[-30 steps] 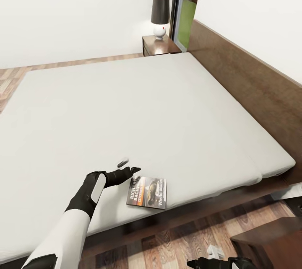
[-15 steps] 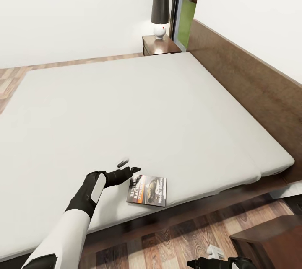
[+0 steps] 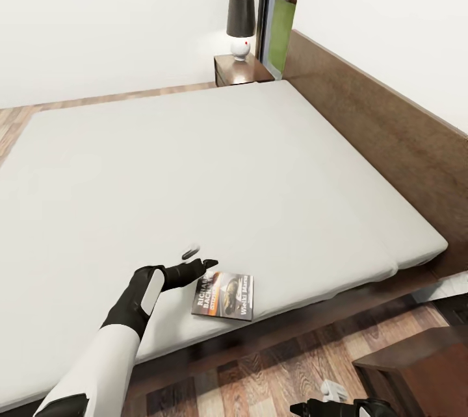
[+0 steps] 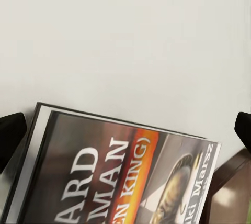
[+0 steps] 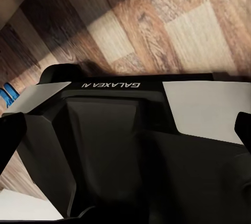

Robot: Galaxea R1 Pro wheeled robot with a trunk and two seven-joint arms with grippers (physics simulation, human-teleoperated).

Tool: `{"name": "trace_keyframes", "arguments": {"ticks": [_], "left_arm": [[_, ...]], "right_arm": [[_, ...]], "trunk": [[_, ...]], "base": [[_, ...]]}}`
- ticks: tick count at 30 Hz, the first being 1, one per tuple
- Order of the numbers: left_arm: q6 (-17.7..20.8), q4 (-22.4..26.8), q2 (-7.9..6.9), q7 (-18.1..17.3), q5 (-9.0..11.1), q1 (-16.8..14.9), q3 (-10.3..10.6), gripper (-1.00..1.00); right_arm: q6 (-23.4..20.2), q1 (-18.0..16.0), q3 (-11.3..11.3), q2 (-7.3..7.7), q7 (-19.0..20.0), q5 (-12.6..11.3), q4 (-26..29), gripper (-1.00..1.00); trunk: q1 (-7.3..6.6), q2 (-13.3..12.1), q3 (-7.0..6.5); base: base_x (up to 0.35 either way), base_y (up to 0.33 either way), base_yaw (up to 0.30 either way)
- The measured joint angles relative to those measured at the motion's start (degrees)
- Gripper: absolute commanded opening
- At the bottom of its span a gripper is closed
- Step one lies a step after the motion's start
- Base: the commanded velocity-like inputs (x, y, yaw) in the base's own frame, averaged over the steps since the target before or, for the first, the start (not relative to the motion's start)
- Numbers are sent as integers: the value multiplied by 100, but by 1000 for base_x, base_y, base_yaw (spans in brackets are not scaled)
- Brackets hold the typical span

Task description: In the bedroom, move the book from the bed onto either nightstand, and place the two sandals side by side next to the bed.

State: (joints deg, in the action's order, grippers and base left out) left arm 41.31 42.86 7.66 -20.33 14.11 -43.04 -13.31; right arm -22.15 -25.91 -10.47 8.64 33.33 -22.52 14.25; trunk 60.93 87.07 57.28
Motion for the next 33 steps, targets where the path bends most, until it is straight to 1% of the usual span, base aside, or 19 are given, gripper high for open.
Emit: {"name": "trace_keyframes", "arguments": {"ticks": [16,23,33], "left_arm": [[0,3,0,0,1,1,-1,100],[0,5,0,-1,1,0,-1,100],[0,8,0,-1,1,1,-5,100]], "right_arm": [[0,-1,-1,0,0,8,-1,100],[0,0,1,0,0,7,0,100],[0,-1,-1,0,0,6,-1,100]], "trunk": [[0,0,0],[0,0,0],[0,0,0]], "base": [[0,0,-8],[0,0,-118],[0,0,-13]]}}
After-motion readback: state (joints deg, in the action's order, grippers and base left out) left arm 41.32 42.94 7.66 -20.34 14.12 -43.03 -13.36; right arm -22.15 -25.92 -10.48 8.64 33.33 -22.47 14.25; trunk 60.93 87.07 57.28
